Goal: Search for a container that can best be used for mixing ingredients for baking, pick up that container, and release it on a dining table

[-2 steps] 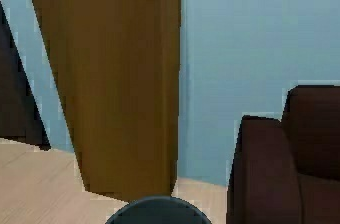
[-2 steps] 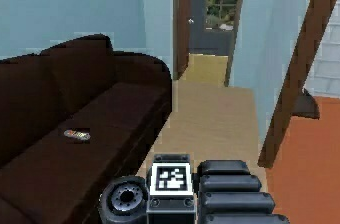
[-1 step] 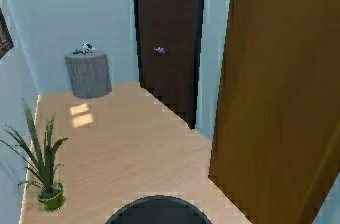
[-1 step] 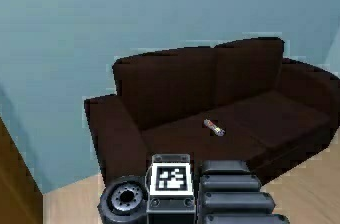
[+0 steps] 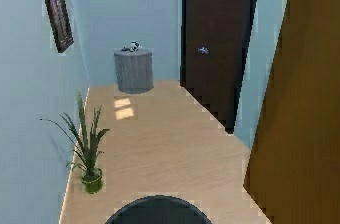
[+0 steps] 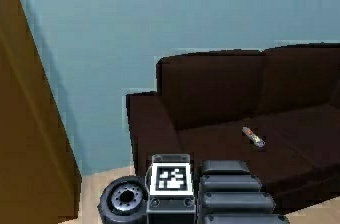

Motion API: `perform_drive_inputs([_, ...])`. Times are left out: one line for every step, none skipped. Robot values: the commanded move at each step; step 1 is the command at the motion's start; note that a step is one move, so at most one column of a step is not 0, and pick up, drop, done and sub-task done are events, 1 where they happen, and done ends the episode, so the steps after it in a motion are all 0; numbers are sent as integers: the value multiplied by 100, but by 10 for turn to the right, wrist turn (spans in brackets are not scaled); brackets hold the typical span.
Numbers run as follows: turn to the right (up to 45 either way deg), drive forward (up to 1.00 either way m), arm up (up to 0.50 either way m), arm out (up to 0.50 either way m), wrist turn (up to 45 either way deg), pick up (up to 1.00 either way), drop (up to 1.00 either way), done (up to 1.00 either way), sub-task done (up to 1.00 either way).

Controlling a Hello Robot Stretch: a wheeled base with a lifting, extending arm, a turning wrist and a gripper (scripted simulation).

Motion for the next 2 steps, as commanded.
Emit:
perform_drive_inputs([0,100,0,0,0,0,0,0,0])
perform_drive_inputs([0,100,0,0,0,0,0,0,0])
